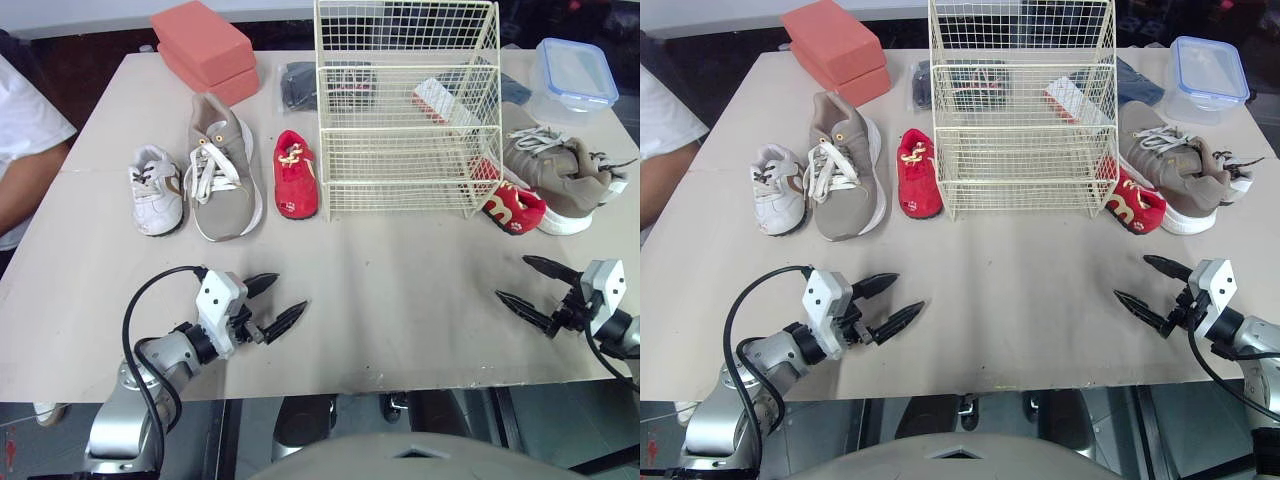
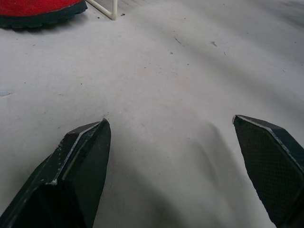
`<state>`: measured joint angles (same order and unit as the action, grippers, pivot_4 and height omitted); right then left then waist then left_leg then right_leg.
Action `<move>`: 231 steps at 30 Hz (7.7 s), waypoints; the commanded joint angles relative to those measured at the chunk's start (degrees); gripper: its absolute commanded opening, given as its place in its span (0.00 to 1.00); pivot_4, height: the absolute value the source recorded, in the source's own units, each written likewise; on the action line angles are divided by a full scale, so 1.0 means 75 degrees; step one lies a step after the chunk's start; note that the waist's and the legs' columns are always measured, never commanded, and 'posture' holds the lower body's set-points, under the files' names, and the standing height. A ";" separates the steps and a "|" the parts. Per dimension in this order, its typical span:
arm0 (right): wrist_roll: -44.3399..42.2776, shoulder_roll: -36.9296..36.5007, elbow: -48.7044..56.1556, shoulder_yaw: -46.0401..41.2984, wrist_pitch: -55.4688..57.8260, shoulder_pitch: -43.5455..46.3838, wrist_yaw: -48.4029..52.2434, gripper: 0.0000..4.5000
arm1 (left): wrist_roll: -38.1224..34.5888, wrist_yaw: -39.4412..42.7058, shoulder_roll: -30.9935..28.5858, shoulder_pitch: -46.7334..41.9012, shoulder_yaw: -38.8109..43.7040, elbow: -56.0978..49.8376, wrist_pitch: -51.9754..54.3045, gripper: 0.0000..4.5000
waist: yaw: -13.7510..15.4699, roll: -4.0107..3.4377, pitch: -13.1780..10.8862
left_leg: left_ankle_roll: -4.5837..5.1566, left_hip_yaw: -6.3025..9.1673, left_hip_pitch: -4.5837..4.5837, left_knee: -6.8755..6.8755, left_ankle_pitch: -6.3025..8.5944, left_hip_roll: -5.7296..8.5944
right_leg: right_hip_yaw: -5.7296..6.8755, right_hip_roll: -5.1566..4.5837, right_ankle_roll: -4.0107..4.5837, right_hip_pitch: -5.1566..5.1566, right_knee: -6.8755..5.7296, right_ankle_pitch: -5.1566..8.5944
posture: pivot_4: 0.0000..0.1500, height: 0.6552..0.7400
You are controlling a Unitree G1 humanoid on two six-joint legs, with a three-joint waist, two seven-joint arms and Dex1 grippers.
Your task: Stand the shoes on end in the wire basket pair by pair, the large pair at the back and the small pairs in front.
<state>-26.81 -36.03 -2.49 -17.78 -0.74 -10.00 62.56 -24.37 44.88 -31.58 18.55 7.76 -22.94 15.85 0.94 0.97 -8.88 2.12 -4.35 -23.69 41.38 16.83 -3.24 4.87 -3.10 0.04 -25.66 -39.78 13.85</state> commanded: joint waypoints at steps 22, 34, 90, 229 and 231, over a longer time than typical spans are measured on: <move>-0.0062 -0.0013 0.0139 -0.0040 -0.0254 -0.0006 -0.0022 1.00 | -0.0112 0.0396 -0.0131 -0.0116 0.0018 0.0205 -0.0168 0.99 | 0.0001 -0.0001 0.0000 | 0.0000 -0.0001 0.0001 0.0000 0.0000 0.0000 | 0.0000 0.0000 0.0000 0.0000 0.0000 0.0000 | 1.00 0.36; -0.0776 -0.0384 -0.0156 -0.1385 0.0013 0.0501 -0.0627 1.00 | -0.1492 0.1243 -0.0776 -0.1087 0.0458 -0.0534 0.0535 0.99 | 0.0002 -0.0003 -0.0006 | 0.0000 -0.0001 -0.0002 0.0000 0.0000 0.0001 | 0.0001 0.0003 0.0000 0.0000 0.0000 -0.0001 | 1.00 0.36; -0.0885 -0.1496 0.2567 -0.1626 -0.0159 0.3125 -0.0769 0.01 | -0.3425 0.1618 -0.2331 -0.7231 -0.0094 -0.0710 0.2982 1.00 | -0.0020 -0.0073 -0.0105 | -0.0060 -0.0017 0.0000 -0.0004 -0.0038 0.0006 | -0.0026 0.0041 -0.0034 -0.0005 -0.0003 -0.0020 | 1.00 0.36; -0.0482 0.2364 -0.1185 0.1140 0.0751 1.0620 -0.9977 0.00 | -0.3508 -0.2967 -0.0494 -0.6377 0.1163 -0.1850 0.2980 1.00 | -0.0084 0.0011 -0.0189 | -0.0073 -0.0006 -0.0044 -0.0013 -0.0048 0.0008 | -0.0010 0.0007 0.0001 -0.0046 -0.0014 -0.0043 | 1.00 0.36; -0.0042 0.2350 -0.1065 0.1333 0.0950 1.0415 -0.9843 0.00 | -0.3527 -0.2990 -0.0557 -0.6345 0.1142 -0.1883 0.2978 1.00 | -0.0087 0.0011 -0.0189 | -0.0074 -0.0005 -0.0043 -0.0014 -0.0049 0.0007 | -0.0009 0.0009 0.0002 -0.0046 -0.0015 -0.0043 | 1.00 0.36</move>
<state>-29.71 -17.77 -13.72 -8.53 6.43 67.54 -12.70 -50.31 22.82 -34.90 -28.60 15.22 -34.88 38.51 0.29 1.06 -10.30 1.57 -4.38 -24.01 41.27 16.46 -3.19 4.80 -3.03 0.06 -26.00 -39.89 13.52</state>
